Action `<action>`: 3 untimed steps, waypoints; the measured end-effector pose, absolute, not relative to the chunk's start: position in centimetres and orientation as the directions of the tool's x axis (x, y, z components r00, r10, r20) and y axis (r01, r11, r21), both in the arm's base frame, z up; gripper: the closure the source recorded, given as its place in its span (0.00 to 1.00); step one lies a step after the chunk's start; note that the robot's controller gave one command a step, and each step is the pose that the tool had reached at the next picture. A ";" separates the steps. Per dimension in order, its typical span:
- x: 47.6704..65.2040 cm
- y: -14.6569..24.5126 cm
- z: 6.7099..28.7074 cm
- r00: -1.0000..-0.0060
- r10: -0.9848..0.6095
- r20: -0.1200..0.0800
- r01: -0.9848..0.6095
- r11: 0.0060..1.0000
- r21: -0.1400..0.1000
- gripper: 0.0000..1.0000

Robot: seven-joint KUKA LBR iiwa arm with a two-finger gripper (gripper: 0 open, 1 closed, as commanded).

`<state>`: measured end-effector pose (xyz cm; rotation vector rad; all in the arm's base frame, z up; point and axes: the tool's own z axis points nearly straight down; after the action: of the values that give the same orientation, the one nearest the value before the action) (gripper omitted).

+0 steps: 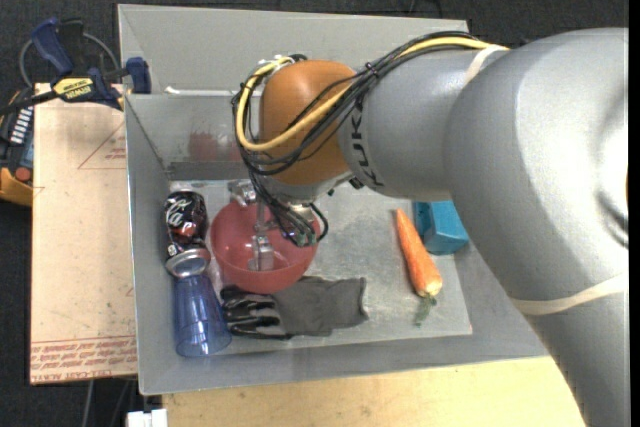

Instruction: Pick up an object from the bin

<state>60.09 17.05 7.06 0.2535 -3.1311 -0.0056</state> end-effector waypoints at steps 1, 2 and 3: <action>58.6 17.1 12.5 -0.995 -0.100 -0.003 -0.100 0.995 0.003 0.00; 51.3 17.5 10.0 -0.868 -0.497 -0.003 -0.497 0.868 0.005 0.00; 55.2 17.9 7.0 -0.959 -0.283 -0.007 -0.283 0.959 0.004 0.00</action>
Offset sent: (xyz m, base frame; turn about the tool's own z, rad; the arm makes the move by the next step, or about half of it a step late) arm -0.0873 0.0035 0.0294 -0.3607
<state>55.20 17.93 7.02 0.4508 -3.1156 -0.0080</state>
